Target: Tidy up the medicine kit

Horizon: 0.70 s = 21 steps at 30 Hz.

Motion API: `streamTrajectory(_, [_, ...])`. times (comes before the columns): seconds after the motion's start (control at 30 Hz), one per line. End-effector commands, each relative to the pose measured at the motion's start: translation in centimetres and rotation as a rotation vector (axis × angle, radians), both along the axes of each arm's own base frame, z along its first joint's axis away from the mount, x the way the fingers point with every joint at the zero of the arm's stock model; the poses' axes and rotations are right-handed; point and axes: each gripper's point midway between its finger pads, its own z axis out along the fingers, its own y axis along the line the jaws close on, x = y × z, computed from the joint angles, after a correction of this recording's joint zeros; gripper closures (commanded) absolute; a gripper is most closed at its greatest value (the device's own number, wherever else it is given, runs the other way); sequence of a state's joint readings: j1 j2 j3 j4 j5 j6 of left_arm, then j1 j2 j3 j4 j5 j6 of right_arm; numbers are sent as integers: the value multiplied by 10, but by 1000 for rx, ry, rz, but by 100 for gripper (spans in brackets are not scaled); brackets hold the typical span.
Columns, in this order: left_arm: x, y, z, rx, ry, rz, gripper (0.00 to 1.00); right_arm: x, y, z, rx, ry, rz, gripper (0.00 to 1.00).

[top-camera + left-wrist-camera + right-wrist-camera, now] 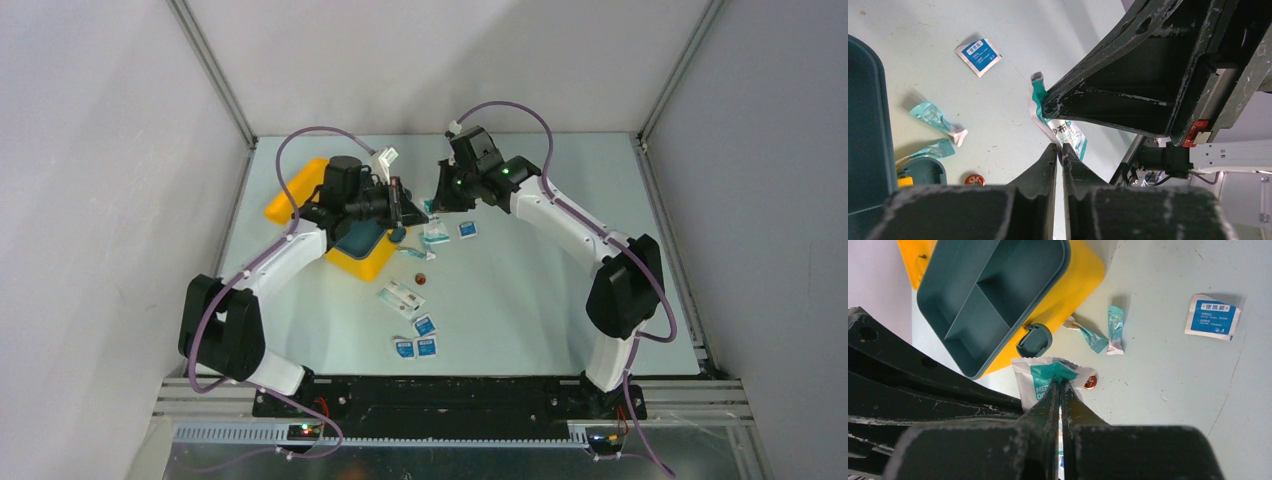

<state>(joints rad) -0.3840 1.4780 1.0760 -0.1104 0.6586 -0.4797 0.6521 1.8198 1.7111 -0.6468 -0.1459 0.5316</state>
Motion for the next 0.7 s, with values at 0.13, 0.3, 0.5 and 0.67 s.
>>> streamTrajectory(0.13, [4, -2, 14, -9, -80, -15, 100, -1, 1, 41, 58, -99, 31, 89])
streamTrajectory(0.3, [8, 16, 12, 98, -155, -28, 100, -14, -7, 61, 68, -171, 116, 60])
streamTrajectory(0.5, [23, 59, 26, 288, -330, -39, 100, -33, -38, 69, 74, -233, 158, 41])
streamTrajectory(0.67, [40, 89, 34, 434, -378, -65, 100, -40, -56, 63, 158, -223, 162, 40])
